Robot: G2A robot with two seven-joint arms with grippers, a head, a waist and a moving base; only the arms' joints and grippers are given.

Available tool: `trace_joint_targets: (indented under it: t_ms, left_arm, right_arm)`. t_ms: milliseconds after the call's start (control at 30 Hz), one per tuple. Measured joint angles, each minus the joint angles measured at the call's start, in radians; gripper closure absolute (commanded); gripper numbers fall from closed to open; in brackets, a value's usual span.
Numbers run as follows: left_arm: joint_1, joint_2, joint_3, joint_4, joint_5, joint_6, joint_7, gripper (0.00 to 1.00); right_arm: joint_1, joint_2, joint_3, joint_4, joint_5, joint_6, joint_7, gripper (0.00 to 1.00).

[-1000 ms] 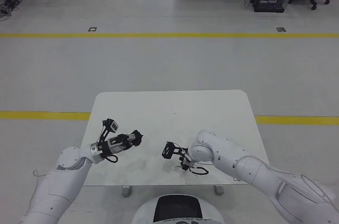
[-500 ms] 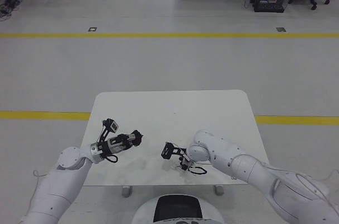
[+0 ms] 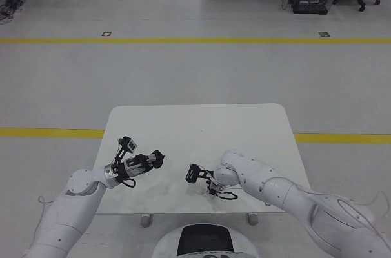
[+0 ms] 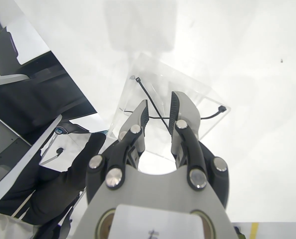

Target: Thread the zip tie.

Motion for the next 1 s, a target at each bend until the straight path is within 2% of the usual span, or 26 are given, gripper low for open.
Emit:
trace_joint_targets:
  t_ms: [600, 833, 1000]
  left_arm:
    - [0.0, 0.0, 0.0, 0.0, 0.0, 0.0, 0.0, 1.0]
    - [0.0, 0.0, 0.0, 0.0, 0.0, 0.0, 0.0, 1.0]
    - [0.0, 0.0, 0.0, 0.0, 0.0, 0.0, 0.0, 1.0]
  right_arm:
    - [0.017, -0.019, -0.032, 0.034, 0.03, 0.0, 0.001, 0.84]
    - [0.024, -0.026, -0.044, 0.051, 0.047, 0.0, 0.004, 0.93]
    - [0.027, -0.03, -0.05, 0.064, 0.054, 0.0, -0.001, 0.95]
